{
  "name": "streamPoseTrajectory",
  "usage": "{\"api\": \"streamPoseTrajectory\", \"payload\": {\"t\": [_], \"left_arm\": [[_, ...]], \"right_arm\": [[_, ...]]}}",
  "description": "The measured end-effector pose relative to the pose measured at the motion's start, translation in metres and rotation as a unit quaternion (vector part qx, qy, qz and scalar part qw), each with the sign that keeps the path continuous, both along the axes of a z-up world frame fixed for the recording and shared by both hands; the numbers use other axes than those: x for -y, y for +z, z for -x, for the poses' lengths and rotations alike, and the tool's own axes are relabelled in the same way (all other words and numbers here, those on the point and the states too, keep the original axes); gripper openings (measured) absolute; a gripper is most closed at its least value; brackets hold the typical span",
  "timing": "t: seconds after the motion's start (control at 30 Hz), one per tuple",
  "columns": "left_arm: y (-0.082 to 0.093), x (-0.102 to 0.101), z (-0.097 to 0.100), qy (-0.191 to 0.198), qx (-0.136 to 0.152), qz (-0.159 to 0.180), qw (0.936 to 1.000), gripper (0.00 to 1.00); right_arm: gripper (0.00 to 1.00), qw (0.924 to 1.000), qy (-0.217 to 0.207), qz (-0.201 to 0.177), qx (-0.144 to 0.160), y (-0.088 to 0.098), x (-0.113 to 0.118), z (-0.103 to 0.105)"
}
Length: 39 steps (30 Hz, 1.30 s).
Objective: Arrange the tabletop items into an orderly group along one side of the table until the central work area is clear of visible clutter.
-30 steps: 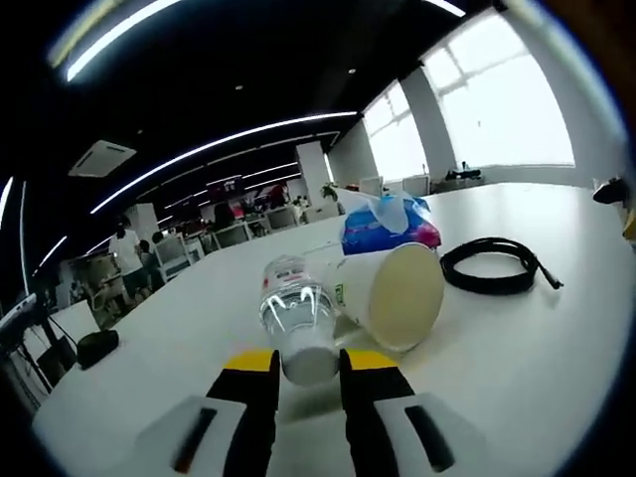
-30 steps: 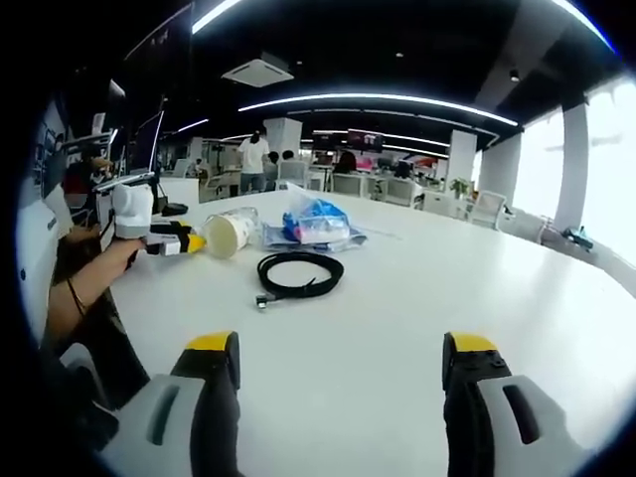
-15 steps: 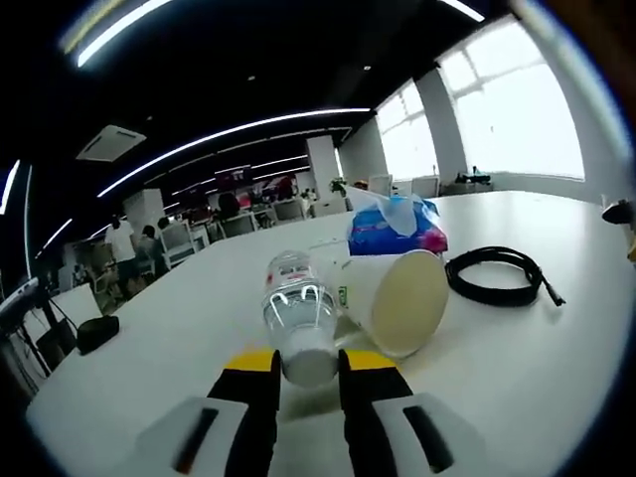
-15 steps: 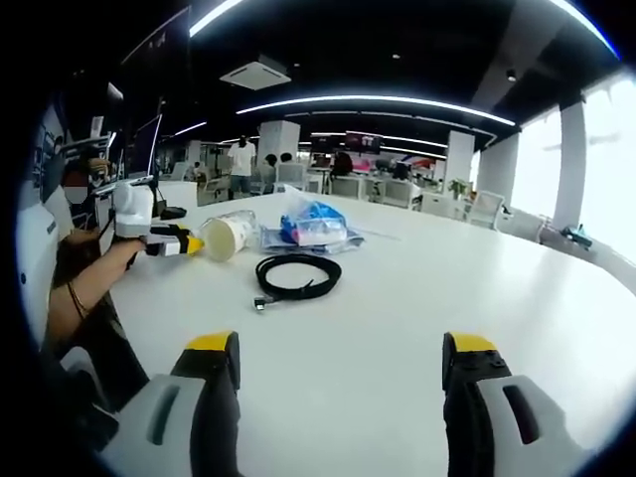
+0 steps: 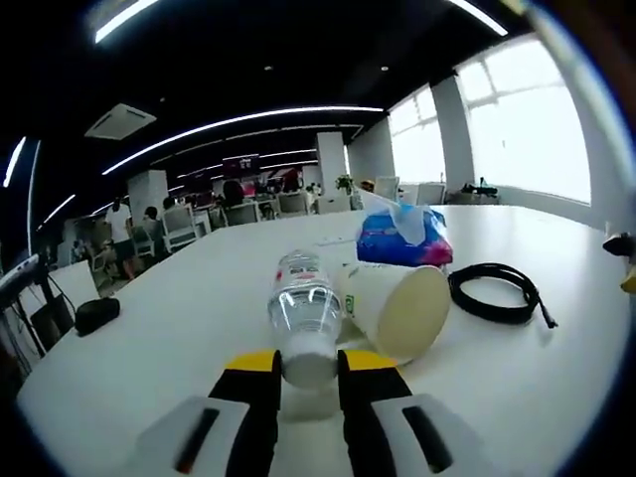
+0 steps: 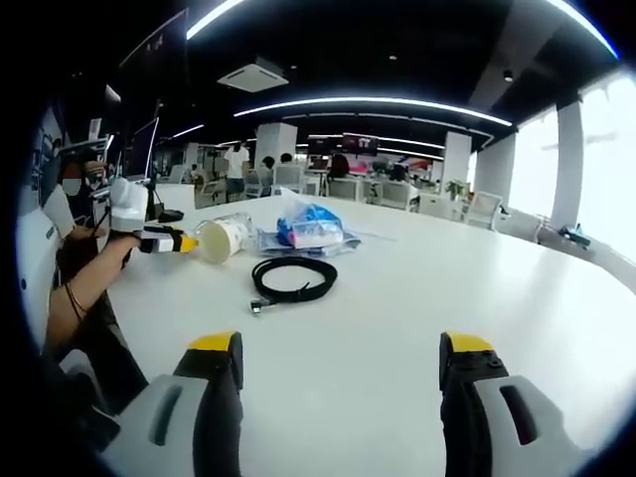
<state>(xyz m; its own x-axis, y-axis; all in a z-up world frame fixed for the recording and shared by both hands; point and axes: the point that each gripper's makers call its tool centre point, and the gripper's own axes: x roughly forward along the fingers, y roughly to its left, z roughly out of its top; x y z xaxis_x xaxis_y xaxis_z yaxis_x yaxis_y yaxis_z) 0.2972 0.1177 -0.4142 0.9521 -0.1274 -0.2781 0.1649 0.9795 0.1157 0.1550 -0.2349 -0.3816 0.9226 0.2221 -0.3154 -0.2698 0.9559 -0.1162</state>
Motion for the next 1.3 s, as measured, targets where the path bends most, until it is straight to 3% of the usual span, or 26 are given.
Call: {"api": "streamPoseTrajectory", "payload": {"t": [0.37, 0.9, 1.1, 1.3], "left_arm": [[0.030, -0.006, 0.008, 0.009, 0.020, 0.016, 0.9996, 0.20], [0.080, -0.009, 0.006, 0.015, 0.043, -0.021, 0.9987, 0.20], [0.090, -0.006, 0.005, 0.017, 0.050, -0.041, 0.9977, 0.20], [0.102, -0.010, -0.004, 0.020, 0.043, -0.040, 0.9981, 0.20]], "right_arm": [[0.78, 1.0000, 0.000, -0.005, -0.001, -0.001, 0.000, 0.003], [0.78, 1.0000, 0.001, -0.003, -0.008, -0.005, 0.002, 0.005], [0.79, 0.9999, -0.001, -0.010, 0.002, 0.001, 0.003, 0.004], [0.79, 0.9999, -0.009, -0.011, 0.010, 0.005, 0.008, 0.005]]}}
